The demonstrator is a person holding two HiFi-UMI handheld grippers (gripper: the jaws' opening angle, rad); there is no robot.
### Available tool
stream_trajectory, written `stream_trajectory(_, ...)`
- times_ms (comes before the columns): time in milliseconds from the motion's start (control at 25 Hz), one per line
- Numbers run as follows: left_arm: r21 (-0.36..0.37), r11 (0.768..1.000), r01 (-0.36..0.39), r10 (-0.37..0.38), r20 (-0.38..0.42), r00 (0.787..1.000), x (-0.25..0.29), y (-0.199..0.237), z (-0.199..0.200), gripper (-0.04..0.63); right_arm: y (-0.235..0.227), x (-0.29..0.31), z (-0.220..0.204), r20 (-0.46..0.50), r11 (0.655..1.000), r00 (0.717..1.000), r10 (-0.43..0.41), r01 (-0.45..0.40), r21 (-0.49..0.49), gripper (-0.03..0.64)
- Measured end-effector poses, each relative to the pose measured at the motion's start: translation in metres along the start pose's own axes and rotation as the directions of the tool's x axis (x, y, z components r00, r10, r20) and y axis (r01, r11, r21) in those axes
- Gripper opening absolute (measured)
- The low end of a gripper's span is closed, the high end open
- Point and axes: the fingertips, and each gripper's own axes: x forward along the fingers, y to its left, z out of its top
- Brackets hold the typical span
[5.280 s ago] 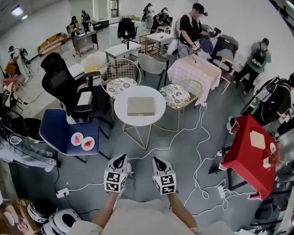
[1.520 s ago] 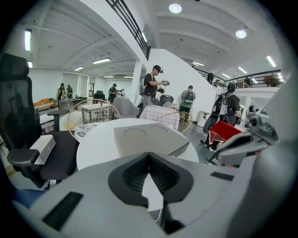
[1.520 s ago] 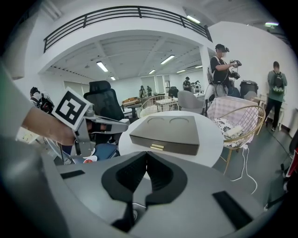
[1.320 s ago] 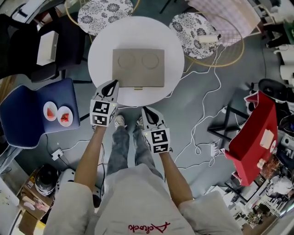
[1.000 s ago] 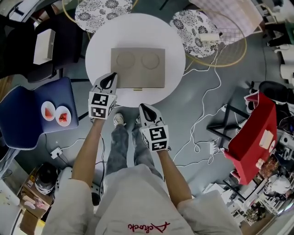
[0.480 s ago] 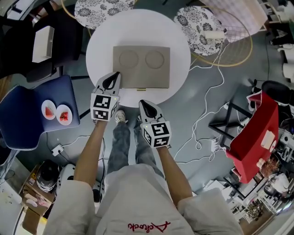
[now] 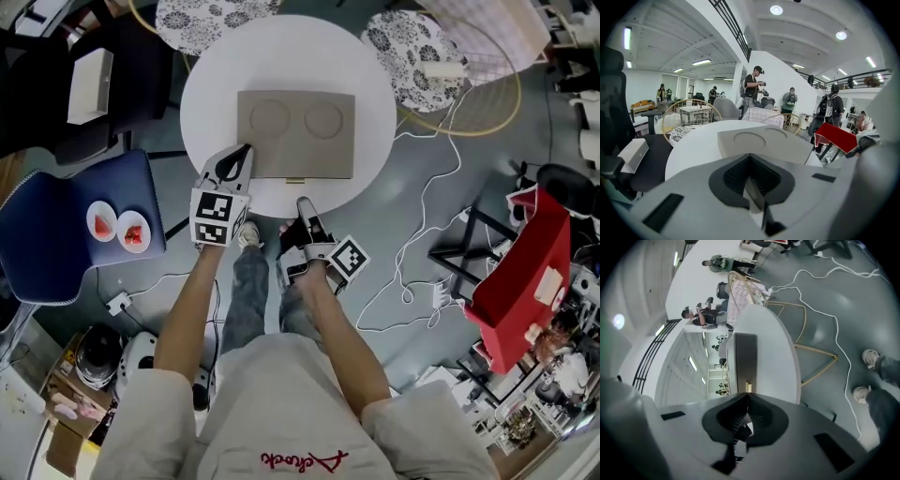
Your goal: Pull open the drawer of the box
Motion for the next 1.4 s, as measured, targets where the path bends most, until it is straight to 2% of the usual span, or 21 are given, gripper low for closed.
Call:
stream_trajectory(120, 0.001, 1.000, 0.000, 0.000, 0.003, 1.000, 0.000, 0.000, 0.000, 0.012, -0.004, 0.003, -0.007, -0.006, 0.999, 1.000, 0.001, -0.001, 0.035, 0.015)
stream_trajectory(320, 0.000, 1.000, 0.006, -0.006, 0.000, 1.000, -0.001, 0.001, -0.001, 0.012, -0.006, 0.011, -0.013, -0.027, 1.000, 1.000, -0.010, 0.010, -0.003, 0.020)
stream_trajectory(440, -0.002, 1.000, 0.010, -0.010, 0.001, 1.000, 0.001, 0.000, 0.000, 0.012, -0.004, 0.015, -0.007, -0.010, 1.000, 1.000, 0.002, -0.002, 0.018, 0.097)
stream_trajectory(680, -0.004, 1.000, 0.011, -0.011, 0.001, 1.000, -0.001, 0.002, -0.001, 0.012, -0.004, 0.024, -0.002, 0.007, 0.999, 1.000, 0.021, -0.021, 0.034, 0.129)
stream_trajectory(1040, 0.009, 1.000, 0.022, -0.022, 0.006, 1.000, -0.001, 0.000, -0.001, 0.012, 0.000, 0.035, 0.005, 0.018, 0.999, 0.999, 0.047, -0.048, 0.013, 0.127)
stream_trajectory(1160, 0.012, 1.000, 0.025, -0.025, 0.006, 1.000, -0.001, 0.000, 0.000, 0.012, -0.003, 0.035, 0.006, 0.028, 1.000, 0.999, 0.025, -0.025, 0.005, 0.065)
stream_trajectory(1400, 0.010, 1.000, 0.019, -0.020, 0.017, 1.000, -0.002, 0.000, 0.001, 0.012, -0.001, 0.035, 0.006, 0.027, 0.999, 0.999, 0.036, -0.036, -0.011, 0.037)
